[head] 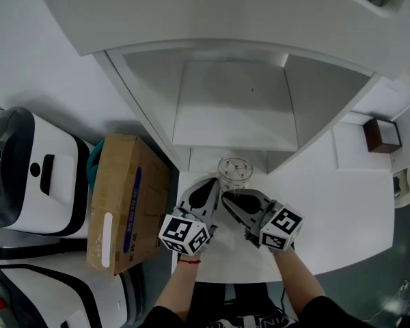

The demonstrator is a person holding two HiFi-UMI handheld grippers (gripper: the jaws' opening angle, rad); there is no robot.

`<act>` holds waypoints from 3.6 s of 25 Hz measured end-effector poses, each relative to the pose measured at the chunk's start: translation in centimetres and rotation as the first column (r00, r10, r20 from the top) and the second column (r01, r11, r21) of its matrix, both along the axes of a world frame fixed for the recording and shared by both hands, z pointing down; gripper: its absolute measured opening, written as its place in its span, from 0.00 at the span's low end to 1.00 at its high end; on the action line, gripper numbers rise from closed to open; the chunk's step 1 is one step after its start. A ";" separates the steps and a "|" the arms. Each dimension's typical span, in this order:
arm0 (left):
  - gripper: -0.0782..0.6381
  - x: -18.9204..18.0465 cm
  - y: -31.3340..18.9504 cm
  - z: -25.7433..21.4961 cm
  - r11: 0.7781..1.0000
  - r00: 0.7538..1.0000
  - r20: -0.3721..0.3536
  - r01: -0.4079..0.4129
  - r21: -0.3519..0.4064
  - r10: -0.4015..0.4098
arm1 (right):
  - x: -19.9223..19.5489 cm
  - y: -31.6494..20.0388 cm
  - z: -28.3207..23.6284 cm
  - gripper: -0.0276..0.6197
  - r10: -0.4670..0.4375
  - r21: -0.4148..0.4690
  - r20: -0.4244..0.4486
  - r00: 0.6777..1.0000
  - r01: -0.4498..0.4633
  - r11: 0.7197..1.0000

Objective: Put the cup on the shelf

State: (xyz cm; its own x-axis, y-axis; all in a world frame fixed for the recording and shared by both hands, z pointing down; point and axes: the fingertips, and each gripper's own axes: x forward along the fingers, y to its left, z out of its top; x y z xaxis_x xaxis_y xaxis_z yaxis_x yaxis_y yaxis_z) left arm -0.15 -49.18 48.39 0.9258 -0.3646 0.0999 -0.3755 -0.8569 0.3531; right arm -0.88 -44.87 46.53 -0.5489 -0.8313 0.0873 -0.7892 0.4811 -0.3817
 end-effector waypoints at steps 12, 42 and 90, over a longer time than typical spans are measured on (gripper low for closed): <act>0.12 0.7 -2.5 1.7 1.000 1.000 0.008 0.021 -0.020 -0.021 | 0.7 -2.6 1.7 0.06 0.009 0.008 -0.009 1.000 -0.009 1.000; 0.12 -0.1 -2.3 4.1 0.998 0.999 0.040 0.012 -0.064 -0.009 | 1.0 -2.9 5.1 0.06 0.014 0.001 -0.167 0.986 -0.013 1.000; 0.12 0.4 -0.1 4.0 0.998 0.998 0.045 -0.034 -0.055 0.036 | 3.5 -3.8 8.1 0.17 0.161 -0.061 -0.286 0.945 -0.186 0.981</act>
